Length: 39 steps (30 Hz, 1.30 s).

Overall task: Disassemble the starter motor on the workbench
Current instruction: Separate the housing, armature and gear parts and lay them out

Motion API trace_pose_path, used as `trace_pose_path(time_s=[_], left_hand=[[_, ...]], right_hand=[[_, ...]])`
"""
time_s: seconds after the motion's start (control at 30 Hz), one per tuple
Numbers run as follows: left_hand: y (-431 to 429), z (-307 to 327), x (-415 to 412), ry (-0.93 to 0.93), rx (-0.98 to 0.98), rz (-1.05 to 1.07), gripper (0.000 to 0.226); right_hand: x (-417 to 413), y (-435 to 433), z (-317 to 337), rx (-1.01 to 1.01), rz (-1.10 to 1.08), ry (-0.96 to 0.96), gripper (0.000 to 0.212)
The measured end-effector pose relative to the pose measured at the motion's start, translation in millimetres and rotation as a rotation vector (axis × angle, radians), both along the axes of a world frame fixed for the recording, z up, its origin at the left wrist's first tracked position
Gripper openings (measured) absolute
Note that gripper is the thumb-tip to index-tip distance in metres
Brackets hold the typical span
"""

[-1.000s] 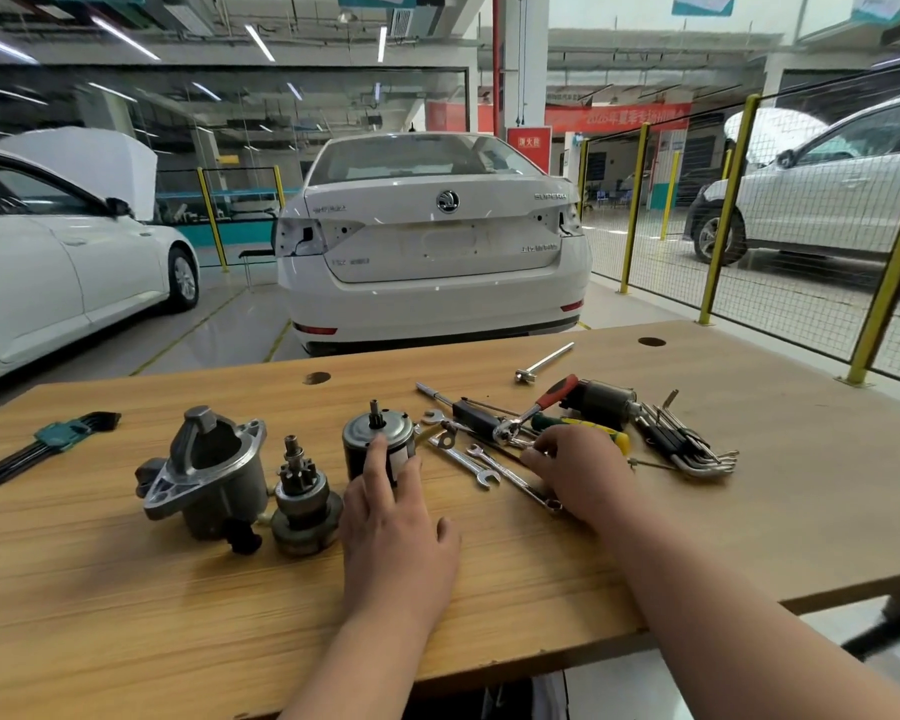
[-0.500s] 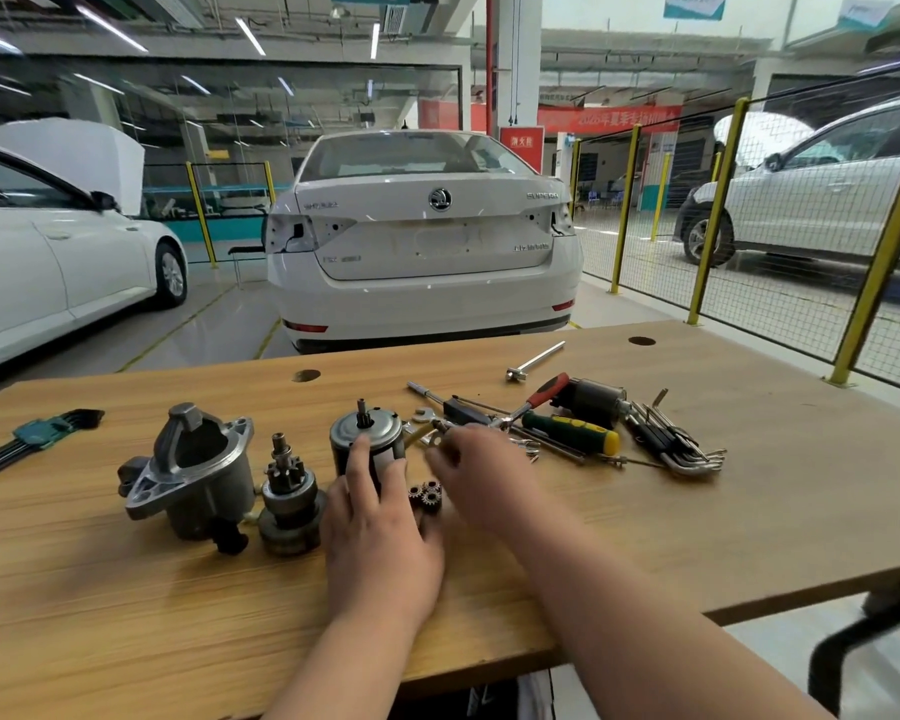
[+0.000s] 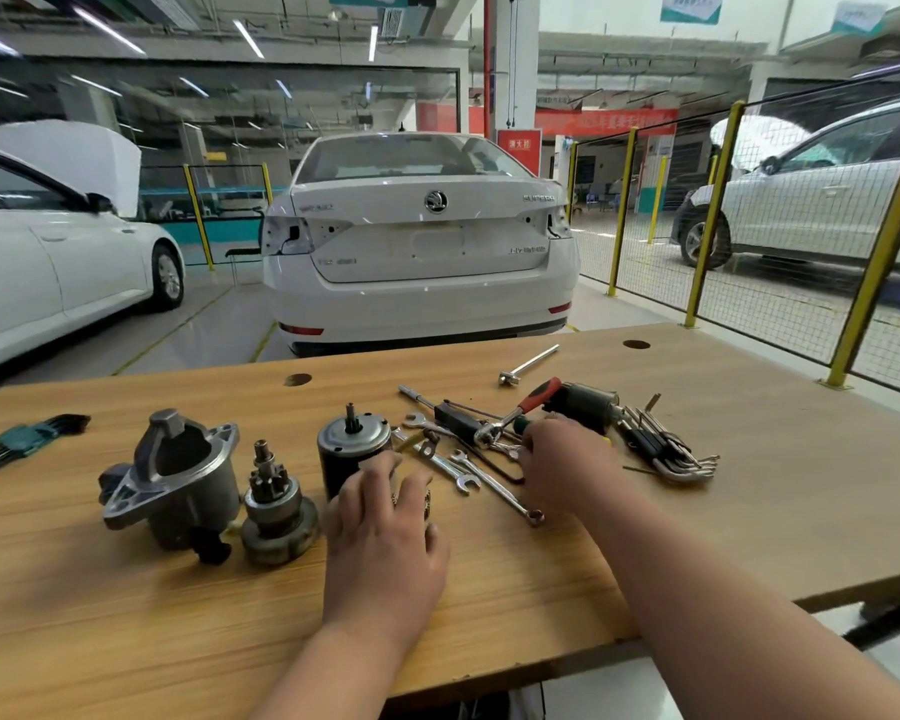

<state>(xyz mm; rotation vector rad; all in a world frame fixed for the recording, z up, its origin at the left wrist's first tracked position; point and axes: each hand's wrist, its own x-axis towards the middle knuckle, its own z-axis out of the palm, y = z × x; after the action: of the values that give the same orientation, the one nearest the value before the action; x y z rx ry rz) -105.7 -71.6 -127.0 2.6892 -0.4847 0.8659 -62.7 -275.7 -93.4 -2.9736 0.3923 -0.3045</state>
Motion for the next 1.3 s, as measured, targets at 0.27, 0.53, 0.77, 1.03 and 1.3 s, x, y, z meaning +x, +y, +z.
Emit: trace_pose_path(time_s=[0.27,0.53,0.77,1.03,1.3], left_hand=[[-5,6,-2,0.004,0.132,-0.210,0.036],[-5,0,5,0.096,0.076,-0.198,0.040],[-4,-1,5,0.122,0.040,-0.179,0.038],[-18,27,1,0.710,-0.547,-0.271,0.027],[-10,42,5,0.844,-1.171,-0.269,0.022]], right_hand=[[7,-16,-1,-0.245,-0.097,0.139,0.031],[11,-19,8,-0.281,-0.066,0.301,0.024],[-7,-8,21,-0.271,-0.061,0.419,0.023],[-72,20,24,1.157,0.152,0.102,0.022],[-77,58,9,1.161,0.269,-0.075,0.018]])
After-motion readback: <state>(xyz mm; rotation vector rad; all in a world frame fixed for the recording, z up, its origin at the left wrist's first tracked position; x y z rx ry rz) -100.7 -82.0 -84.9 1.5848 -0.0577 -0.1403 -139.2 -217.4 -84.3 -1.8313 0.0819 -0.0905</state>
